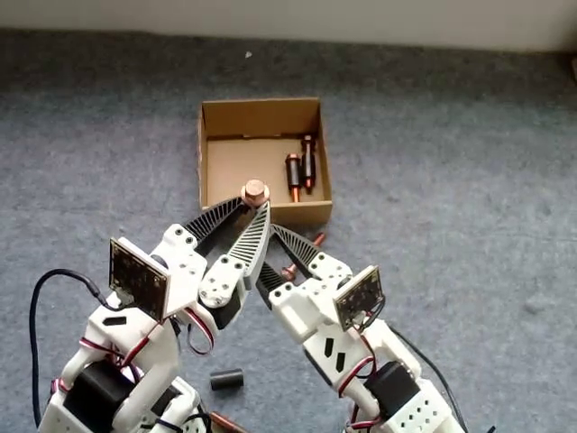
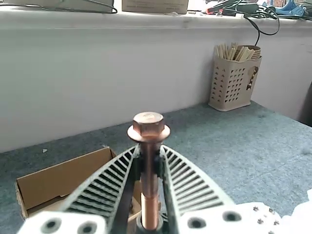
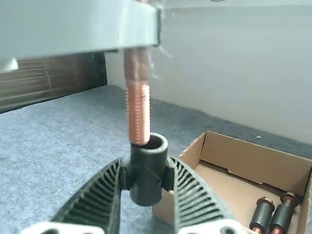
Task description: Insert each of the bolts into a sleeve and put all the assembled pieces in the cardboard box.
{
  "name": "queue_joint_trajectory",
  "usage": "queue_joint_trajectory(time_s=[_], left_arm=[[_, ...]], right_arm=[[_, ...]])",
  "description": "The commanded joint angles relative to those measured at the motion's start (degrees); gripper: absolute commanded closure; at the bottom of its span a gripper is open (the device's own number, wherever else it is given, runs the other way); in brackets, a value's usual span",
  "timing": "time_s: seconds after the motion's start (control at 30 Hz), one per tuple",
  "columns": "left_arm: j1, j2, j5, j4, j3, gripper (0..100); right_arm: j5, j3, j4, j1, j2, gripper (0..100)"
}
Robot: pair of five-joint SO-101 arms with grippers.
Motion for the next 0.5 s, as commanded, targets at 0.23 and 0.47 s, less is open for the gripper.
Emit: queue_joint_trajectory(time_s=[0.23,0.47], left_arm=[[0.3,0.2,0.4,0.1,-0.2,100],[-0.7,-0.2,-6.1,1.0,3.7,100]], right_arm=[[0.4,4.3,-1.3,-1.1,-1.7,99.4],[0.4,4.0,-1.3,-0.7,-1.7,99.4]])
